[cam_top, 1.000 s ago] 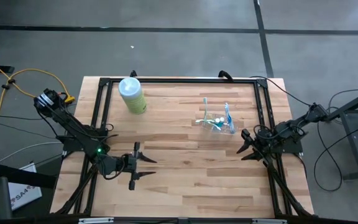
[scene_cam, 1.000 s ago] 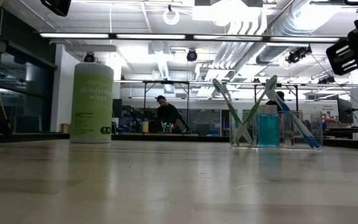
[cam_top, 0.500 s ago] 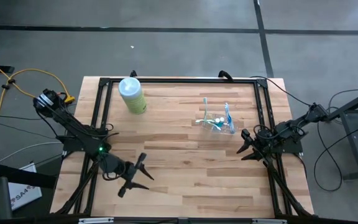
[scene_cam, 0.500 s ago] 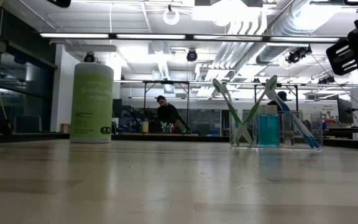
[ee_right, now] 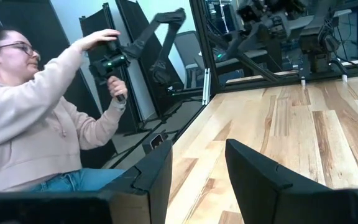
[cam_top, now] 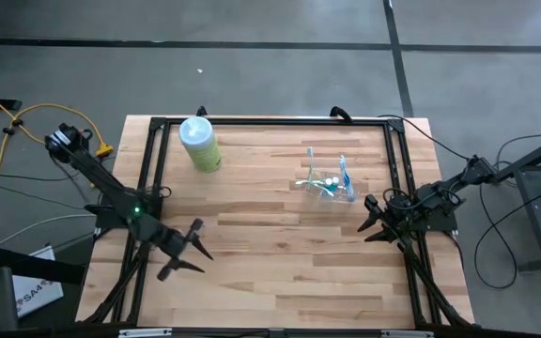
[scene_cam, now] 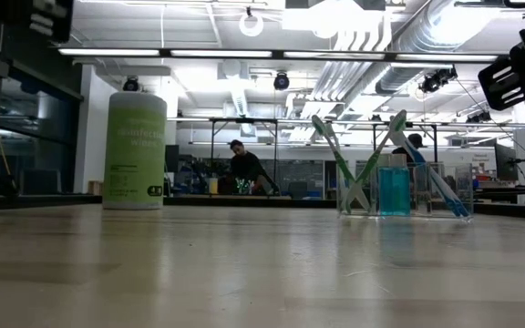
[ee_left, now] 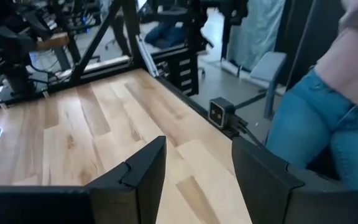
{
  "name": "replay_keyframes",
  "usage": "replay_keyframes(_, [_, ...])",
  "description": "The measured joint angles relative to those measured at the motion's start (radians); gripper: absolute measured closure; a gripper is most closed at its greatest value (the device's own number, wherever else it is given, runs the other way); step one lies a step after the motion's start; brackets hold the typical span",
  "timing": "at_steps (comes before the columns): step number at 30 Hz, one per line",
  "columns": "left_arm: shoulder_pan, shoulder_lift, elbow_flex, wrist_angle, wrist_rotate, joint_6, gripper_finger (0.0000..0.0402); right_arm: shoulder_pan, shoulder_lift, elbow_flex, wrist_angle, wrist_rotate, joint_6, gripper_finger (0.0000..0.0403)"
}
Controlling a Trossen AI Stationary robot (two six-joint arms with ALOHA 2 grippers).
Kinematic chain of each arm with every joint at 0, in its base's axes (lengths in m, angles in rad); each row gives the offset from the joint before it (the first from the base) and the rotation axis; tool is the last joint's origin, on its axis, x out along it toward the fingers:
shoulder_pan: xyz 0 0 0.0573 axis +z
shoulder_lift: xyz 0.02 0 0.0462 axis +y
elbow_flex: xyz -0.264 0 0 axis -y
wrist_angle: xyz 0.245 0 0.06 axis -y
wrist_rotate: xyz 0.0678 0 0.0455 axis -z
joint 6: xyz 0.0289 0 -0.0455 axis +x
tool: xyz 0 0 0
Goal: Pick & Place toothbrushing station
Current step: Return to Home Position
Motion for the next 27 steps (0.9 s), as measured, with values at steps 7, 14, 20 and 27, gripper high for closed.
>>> replay_keyframes(7, [-0.035, -0.200, -0.187, 0.097, 0.001, 0.017, 0.0225, 0.000, 0.000, 0.000, 0.001, 0.000, 0.000, 0.0261])
replay_keyframes(14, [-0.058, -0.360, -0.289, 0.108, 0.001, 0.052, 0.0225, 0.000, 0.000, 0.000, 0.004, 0.001, 0.000, 0.0261])
replay_keyframes(20, [-0.083, -0.451, -0.313, 0.055, 0.000, 0.051, 0.0225, 0.000, 0.002, 0.000, 0.005, 0.000, 0.000, 0.0261])
replay_keyframes(27, [-0.118, -0.536, -0.316, -0.062, 0.000, 0.074, 0.0225, 0.000, 0.002, 0.000, 0.005, 0.001, 0.000, 0.0261])
